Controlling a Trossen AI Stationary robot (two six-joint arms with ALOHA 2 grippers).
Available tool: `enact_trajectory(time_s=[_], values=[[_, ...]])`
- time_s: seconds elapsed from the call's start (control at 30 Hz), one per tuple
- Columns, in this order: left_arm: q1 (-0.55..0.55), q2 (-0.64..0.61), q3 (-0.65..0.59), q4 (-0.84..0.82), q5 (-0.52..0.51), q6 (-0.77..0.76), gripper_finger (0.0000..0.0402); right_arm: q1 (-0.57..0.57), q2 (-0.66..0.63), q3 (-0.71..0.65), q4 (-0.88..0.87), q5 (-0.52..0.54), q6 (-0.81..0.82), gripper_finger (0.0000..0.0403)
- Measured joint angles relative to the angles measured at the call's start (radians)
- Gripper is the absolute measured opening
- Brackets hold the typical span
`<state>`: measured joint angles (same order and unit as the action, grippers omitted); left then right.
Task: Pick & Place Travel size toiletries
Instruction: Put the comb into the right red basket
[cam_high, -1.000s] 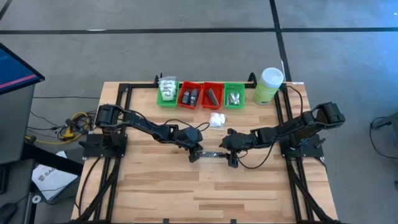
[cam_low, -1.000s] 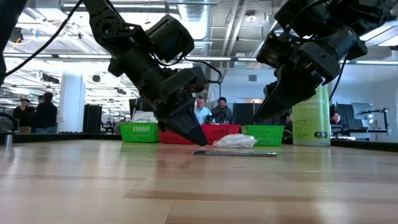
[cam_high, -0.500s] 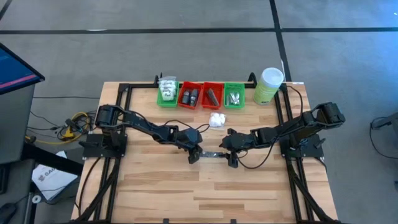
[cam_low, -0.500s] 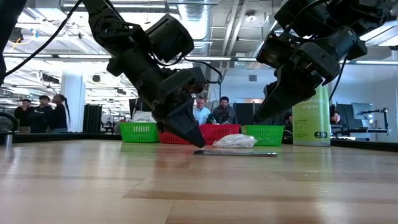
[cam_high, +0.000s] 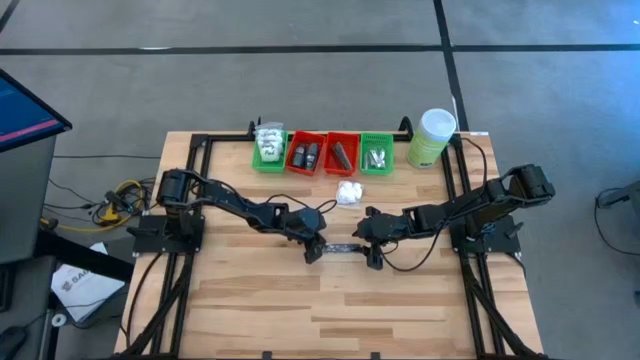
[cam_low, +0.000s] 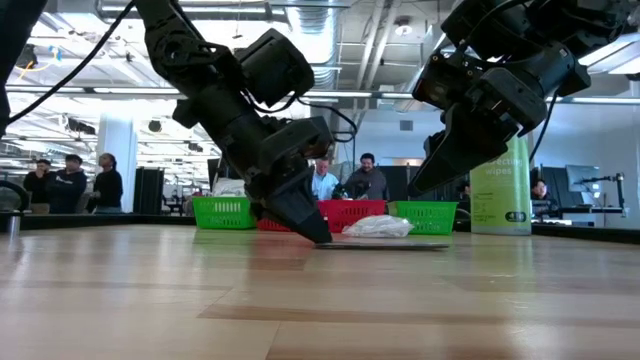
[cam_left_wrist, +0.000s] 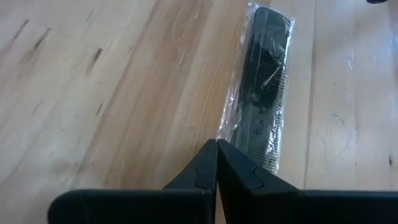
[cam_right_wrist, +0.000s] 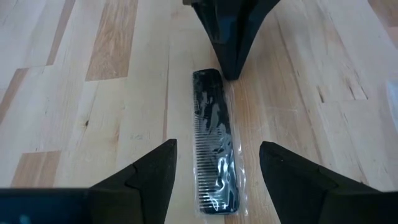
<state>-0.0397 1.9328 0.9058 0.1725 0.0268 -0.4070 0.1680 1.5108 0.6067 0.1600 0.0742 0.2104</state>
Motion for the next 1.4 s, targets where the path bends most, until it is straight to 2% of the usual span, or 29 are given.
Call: enact_trajectory(time_s=[0.37,0.8,1.0,1.17,1.4], values=[[0.037,0.004,-0.002,-0.024,0.086,-0.062,0.0001,0.002,0.000,0.000,-0.014,0.001,-0.103,0.0221],[0.081,0.002,-0.004,-0.046,0.129,-0.146,0.0001,0.022,0.000,0.000,-0.021,0.005,-0.106,0.0221],[0.031,-0.080,-0.012,-0.037,0.034,-0.045,0.0001,0.028,0.000,0.000,-0.024,0.005,-0.106,0.0221],[0.019,-0.099,-0.009,-0.025,0.041,-0.038,0.0001,0.028,0.000,0.000,-0.024,0.005,-0.105,0.0221],[-0.003,-0.047,-0.008,-0.019,0.053,-0.042,0.0001,0.026,0.000,0.000,-0.024,0.005,-0.105,0.0221]])
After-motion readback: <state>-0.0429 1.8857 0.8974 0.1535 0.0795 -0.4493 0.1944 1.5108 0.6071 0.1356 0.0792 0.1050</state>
